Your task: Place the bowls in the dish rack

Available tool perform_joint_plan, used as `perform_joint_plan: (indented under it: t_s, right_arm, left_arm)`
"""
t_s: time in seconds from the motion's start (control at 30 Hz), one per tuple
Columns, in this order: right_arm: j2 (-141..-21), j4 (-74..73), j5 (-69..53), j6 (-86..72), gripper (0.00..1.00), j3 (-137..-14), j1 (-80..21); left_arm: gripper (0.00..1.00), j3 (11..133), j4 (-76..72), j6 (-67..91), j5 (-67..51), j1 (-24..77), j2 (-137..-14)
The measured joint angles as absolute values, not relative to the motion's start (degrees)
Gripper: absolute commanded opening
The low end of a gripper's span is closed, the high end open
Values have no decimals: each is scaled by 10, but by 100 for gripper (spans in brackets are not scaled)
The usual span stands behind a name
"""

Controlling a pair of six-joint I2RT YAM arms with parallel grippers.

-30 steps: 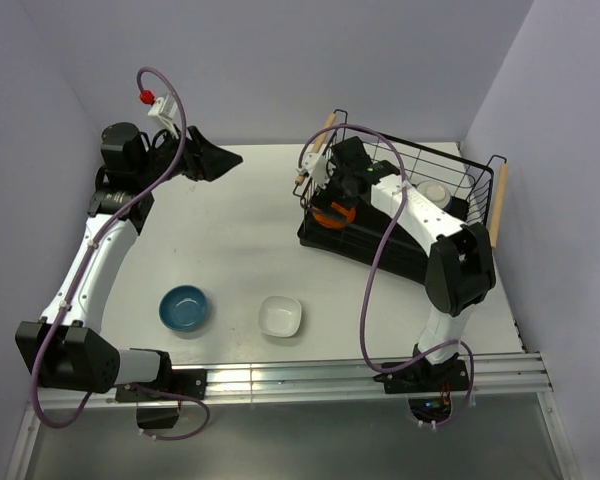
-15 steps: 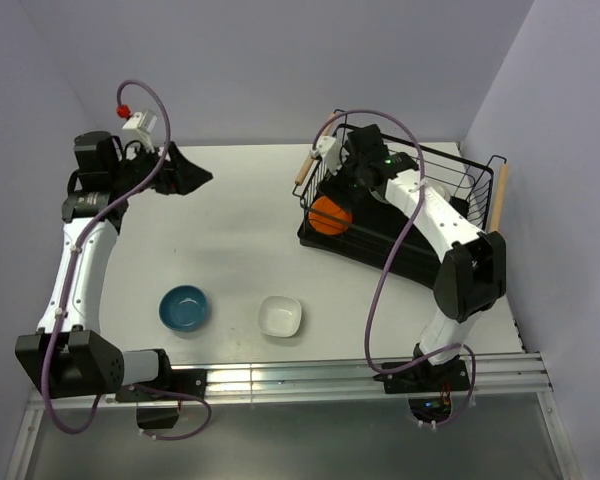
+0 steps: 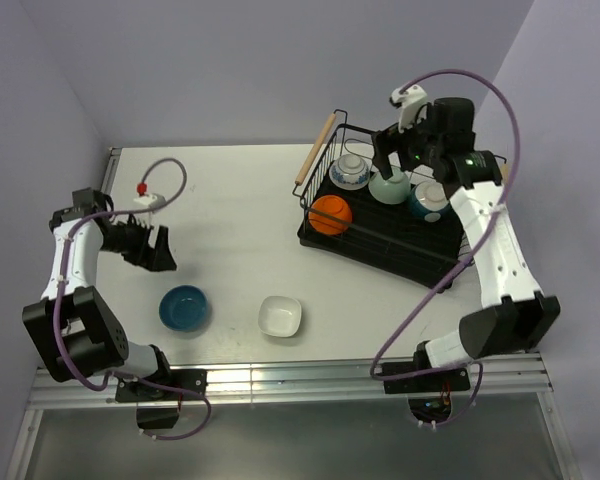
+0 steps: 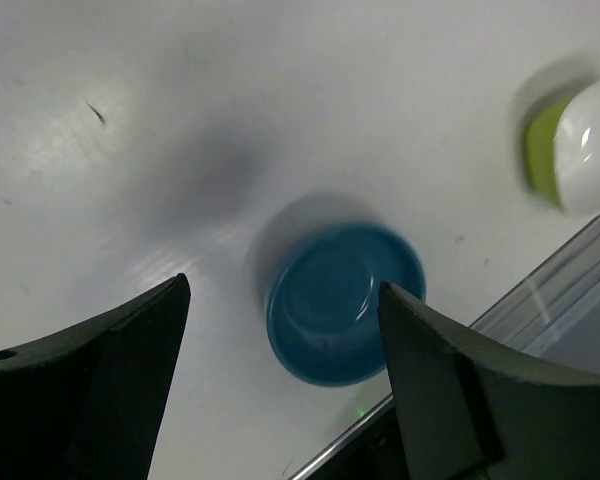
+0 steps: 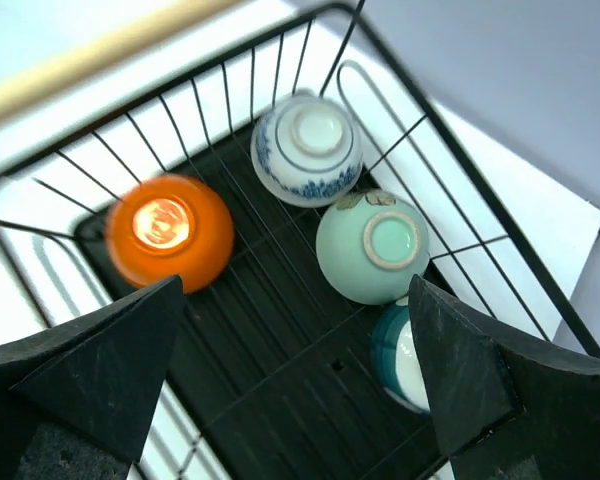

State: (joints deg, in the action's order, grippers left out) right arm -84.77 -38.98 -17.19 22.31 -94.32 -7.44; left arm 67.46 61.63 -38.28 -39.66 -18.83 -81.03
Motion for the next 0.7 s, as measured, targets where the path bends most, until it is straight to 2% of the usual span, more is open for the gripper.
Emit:
perform_joint_plan:
  t_s: [0.2, 0.53, 0.63, 0.7]
  right_arm:
    - [-745, -377, -214, 136, 100, -924, -55]
    - [-672, -365, -276, 14, 100, -855, -49]
    - [-664, -362, -279, -25, 100, -823, -49]
    - [-662, -360, -279, -52, 100, -809, -49]
  left_arm:
    - [77, 559, 617, -473, -333, -188, -785]
    - [70, 487, 547, -514, -292, -175, -798]
    - [63, 466, 519, -512, -279, -160, -805]
    - [55, 451, 495, -508, -270, -146, -808]
